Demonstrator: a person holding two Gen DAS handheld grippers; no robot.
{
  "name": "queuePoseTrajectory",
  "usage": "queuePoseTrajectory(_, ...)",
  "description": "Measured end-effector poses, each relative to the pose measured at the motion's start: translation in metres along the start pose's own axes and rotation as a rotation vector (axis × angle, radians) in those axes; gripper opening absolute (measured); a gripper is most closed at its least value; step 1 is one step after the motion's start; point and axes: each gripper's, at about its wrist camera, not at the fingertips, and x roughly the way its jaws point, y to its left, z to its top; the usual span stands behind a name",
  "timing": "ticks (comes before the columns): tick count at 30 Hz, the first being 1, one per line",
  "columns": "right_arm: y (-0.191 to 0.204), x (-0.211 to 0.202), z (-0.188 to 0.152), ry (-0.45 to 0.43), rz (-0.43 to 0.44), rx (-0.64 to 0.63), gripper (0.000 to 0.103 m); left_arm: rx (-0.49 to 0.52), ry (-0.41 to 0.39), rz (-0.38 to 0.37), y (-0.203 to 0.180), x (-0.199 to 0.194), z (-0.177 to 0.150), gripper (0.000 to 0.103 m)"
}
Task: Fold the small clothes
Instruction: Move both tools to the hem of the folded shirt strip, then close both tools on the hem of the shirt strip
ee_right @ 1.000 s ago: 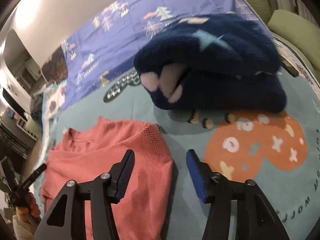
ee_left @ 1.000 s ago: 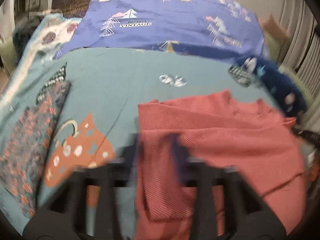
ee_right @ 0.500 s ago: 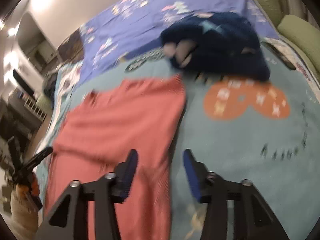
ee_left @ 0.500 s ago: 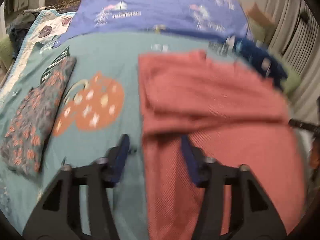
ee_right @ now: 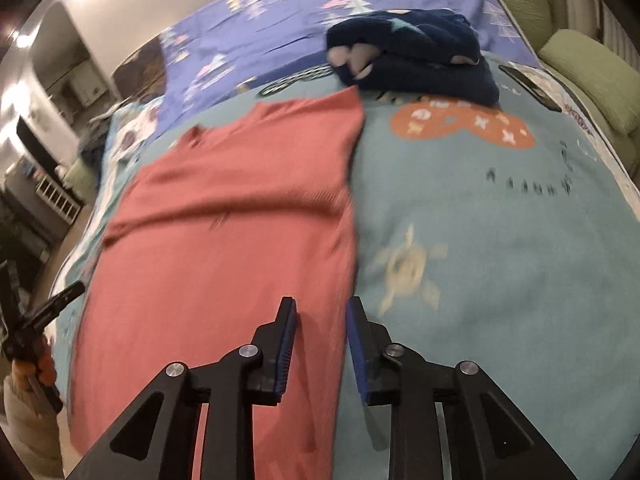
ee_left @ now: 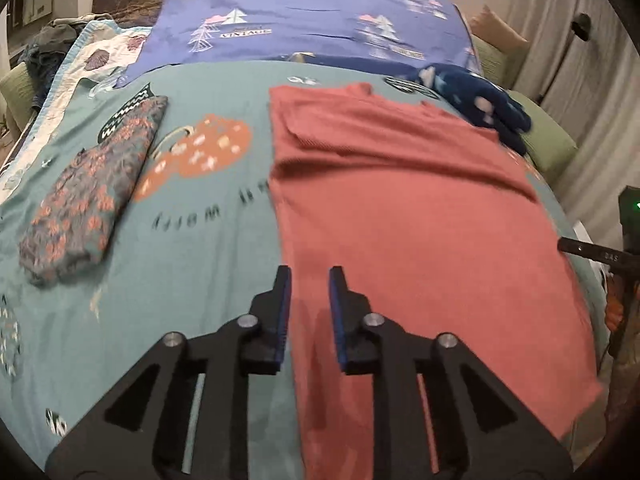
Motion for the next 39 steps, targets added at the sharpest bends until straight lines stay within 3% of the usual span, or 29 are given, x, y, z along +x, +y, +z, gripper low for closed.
queuePoseTrajectory(1, 0.001, -0.005, -0.009, 0.001, 0.004, -0.005, 0.026, 0.0, -0.004, -0.001, -0.001, -0.007, -0.008, 0.026)
queuePoseTrajectory(5, -0.004, -0.019, -0.042, 0.005, 0.042, 0.023, 0.026, 0.01, -0.021, 0.015, -0.005, -0.028, -0.038, 0.049)
queuePoseTrajectory(9, -0.012, -0.037, -0.072, -0.019, 0.075, 0.06, 0.026, 0.027, 0.008, 0.006, -0.004, -0.041, -0.065, 0.051)
queuePoseTrajectory(13, -0.012, -0.055, -0.103, -0.038, 0.085, 0.046, 0.026, -0.022, 0.015, 0.012, 0.002, -0.049, -0.094, 0.052)
queuePoseTrajectory(18, -0.008, -0.074, -0.146, -0.091, 0.104, 0.04, 0.026, -0.05, -0.029, 0.023, -0.001, -0.063, -0.123, 0.073)
queuePoseTrajectory(21, -0.006, -0.079, -0.167, -0.094, 0.139, 0.043, 0.026, -0.035, -0.02, 0.037, -0.004, -0.069, -0.134, 0.079)
queuePoseTrajectory(26, -0.009, -0.088, -0.194, -0.108, 0.18, 0.088, 0.026, -0.003, -0.002, 0.015, -0.007, -0.081, -0.15, 0.079)
queuePoseTrajectory(32, -0.013, -0.084, -0.196, -0.088, 0.24, 0.146, 0.032, 0.01, 0.009, -0.034, -0.01, -0.087, -0.16, 0.078)
queuePoseTrajectory(37, -0.008, -0.082, -0.193, -0.072, 0.238, 0.128, 0.039, -0.028, 0.007, -0.038, -0.003, -0.092, -0.161, 0.056)
queuePoseTrajectory(39, -0.005, -0.081, -0.193, -0.064, 0.228, 0.117, 0.039, -0.06, 0.01, -0.051, 0.003, -0.093, -0.161, 0.036)
